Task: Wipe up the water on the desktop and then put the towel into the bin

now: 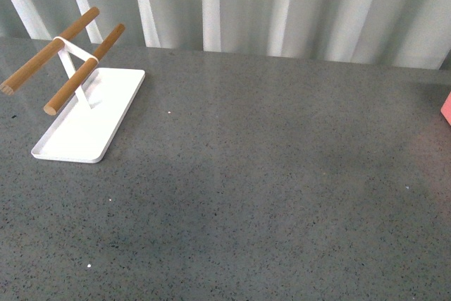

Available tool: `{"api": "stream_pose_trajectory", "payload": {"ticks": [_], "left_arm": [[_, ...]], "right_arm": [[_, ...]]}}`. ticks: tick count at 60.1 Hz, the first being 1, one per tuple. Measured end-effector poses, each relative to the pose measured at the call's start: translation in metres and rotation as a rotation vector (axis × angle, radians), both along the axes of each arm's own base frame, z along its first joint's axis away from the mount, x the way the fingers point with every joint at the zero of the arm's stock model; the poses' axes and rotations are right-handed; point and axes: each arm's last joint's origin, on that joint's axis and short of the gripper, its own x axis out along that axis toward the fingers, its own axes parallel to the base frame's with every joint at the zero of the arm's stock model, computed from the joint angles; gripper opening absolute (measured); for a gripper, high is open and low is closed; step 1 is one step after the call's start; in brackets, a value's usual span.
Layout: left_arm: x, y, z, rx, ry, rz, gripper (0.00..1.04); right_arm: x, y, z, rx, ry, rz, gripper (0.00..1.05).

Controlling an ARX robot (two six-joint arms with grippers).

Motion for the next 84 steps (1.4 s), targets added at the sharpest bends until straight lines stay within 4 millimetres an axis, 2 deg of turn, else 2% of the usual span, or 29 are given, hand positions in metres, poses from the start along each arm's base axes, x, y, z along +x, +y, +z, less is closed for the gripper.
{"api": "stream_pose_trajectory", "payload": {"ticks": [17,44,84], "left_arm": [[0.000,0.000,0.000,0.000,0.000,0.000,0.98],[0.000,0.000,0.000,0.000,0.000,0.000,0.98],[0.000,0.000,0.000,0.000,-0.001,0.000,0.98]], "right_arm": [[-0.018,0.001,-0.020,0.000,-0.004,0.001,0.03],[-0.033,0.001,-0.035,0.001,-0.011,0.000,0.03],[-0.055,0.001,-0.037,0.007,-0.028,-0.003,0.03]]}}
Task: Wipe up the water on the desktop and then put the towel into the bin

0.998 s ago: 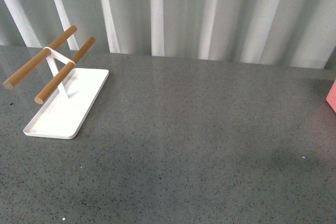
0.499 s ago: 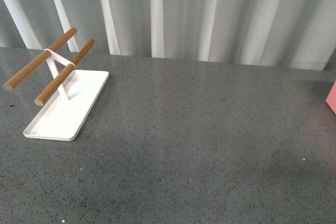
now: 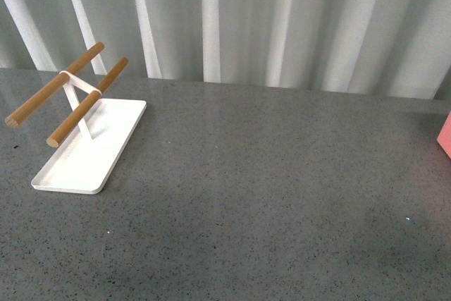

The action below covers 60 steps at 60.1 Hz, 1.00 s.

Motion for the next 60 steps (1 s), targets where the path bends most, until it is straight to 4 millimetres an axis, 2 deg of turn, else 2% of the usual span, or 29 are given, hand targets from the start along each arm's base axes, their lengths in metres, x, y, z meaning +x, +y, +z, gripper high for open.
{"api": "stream_pose_trajectory", "payload": {"ticks": [11,18,23,30,40,60], "left_arm": [[0.0000,0.0000,0.0000,0.000,0.000,0.000,0.98],[0.0000,0.0000,0.0000,0.000,0.000,0.000,0.98],[0.0000,0.0000,0.0000,0.000,0.000,0.000,0.98],[0.0000,0.0000,0.0000,0.000,0.000,0.000,0.98],[0.0000,0.0000,0.0000,0.000,0.000,0.000,0.98],[0.0000,0.0000,0.0000,0.000,0.000,0.000,0.98]], "right_arm": [[0.0000,0.0000,-0.0001,0.000,0.001,0.000,0.04],[0.0000,0.0000,-0.0001,0.000,0.001,0.000,0.24],[0.0000,0.0000,-0.0001,0.000,0.001,0.000,0.46],[0.0000,0.0000,-0.0001,0.000,0.001,0.000,0.71],[0.0000,0.0000,-0.0001,0.000,0.001,0.000,0.99],[0.0000,0.0000,-0.0001,0.001,0.001,0.000,0.98]]}}
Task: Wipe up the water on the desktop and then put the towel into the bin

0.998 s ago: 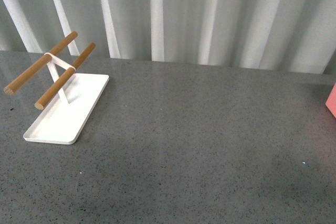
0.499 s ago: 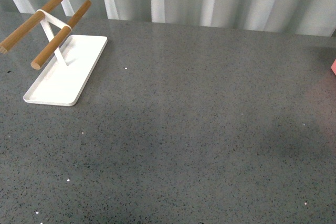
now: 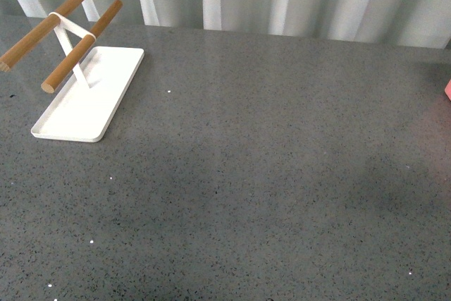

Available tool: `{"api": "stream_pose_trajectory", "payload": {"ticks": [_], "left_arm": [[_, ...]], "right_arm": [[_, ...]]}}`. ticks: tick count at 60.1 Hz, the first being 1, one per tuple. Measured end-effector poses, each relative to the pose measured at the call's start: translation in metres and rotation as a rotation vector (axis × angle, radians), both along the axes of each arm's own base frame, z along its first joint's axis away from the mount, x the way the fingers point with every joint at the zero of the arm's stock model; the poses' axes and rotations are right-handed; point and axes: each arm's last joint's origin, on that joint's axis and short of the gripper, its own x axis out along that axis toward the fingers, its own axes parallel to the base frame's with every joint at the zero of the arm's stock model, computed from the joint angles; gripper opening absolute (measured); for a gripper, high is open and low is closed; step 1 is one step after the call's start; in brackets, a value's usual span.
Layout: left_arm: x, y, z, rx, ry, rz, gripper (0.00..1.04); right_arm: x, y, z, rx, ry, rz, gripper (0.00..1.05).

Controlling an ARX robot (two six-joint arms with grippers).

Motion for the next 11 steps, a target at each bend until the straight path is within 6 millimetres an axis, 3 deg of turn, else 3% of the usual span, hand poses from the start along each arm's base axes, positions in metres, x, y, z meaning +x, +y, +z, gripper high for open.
{"api": "stream_pose_trajectory", "payload": {"ticks": [11], "left_arm": [[0.0000,0.0000,0.0000,0.000,0.000,0.000,0.98]], "right_arm": [[0.0000,0.0000,0.0000,0.000,0.000,0.000,0.98]]}}
